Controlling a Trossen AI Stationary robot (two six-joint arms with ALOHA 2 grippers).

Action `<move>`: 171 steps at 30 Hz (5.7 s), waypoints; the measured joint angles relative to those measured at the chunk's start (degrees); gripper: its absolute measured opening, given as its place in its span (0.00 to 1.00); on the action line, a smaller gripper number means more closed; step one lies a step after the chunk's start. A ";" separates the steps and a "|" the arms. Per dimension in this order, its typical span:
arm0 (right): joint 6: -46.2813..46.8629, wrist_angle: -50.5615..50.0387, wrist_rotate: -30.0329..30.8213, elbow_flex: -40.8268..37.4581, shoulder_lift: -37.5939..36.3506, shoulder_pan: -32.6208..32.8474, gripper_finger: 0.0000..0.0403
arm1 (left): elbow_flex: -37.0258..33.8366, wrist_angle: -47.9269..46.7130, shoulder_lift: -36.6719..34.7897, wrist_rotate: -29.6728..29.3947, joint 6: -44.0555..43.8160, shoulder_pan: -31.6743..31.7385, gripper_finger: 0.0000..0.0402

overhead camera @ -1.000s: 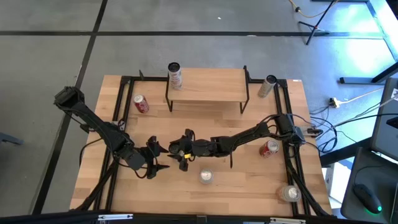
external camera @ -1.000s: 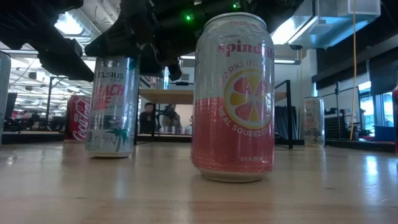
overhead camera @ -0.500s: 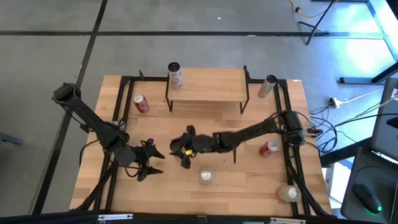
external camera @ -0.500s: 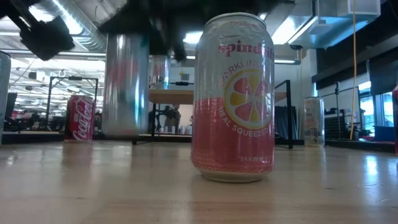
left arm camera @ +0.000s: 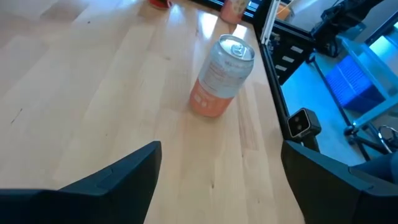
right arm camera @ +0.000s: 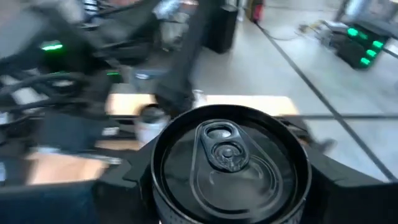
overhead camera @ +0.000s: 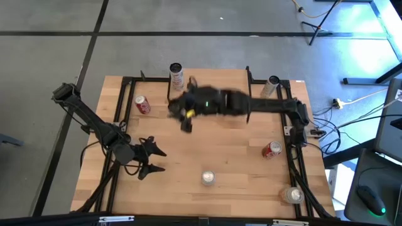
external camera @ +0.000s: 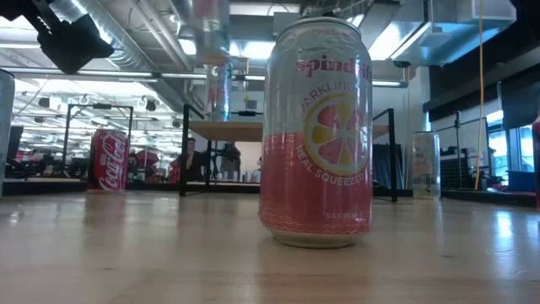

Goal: Place canned beverage on shelf
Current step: Put the white soda can aligned with the other white soda can on the shelf, then put the left orange white soda can on the shelf

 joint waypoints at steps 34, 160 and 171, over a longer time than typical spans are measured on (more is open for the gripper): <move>-2.51 7.24 -11.10 4.13 10.56 -15.51 0.57 | -0.07 1.59 0.04 -3.21 -1.51 0.43 0.79; 25.31 39.85 14.94 -67.14 -11.40 34.23 0.75 | 29.57 5.71 48.52 -1.16 -7.58 6.55 0.79; 21.25 52.05 13.49 -67.19 -6.37 32.37 0.75 | 29.55 6.60 48.50 2.11 -6.98 8.47 0.79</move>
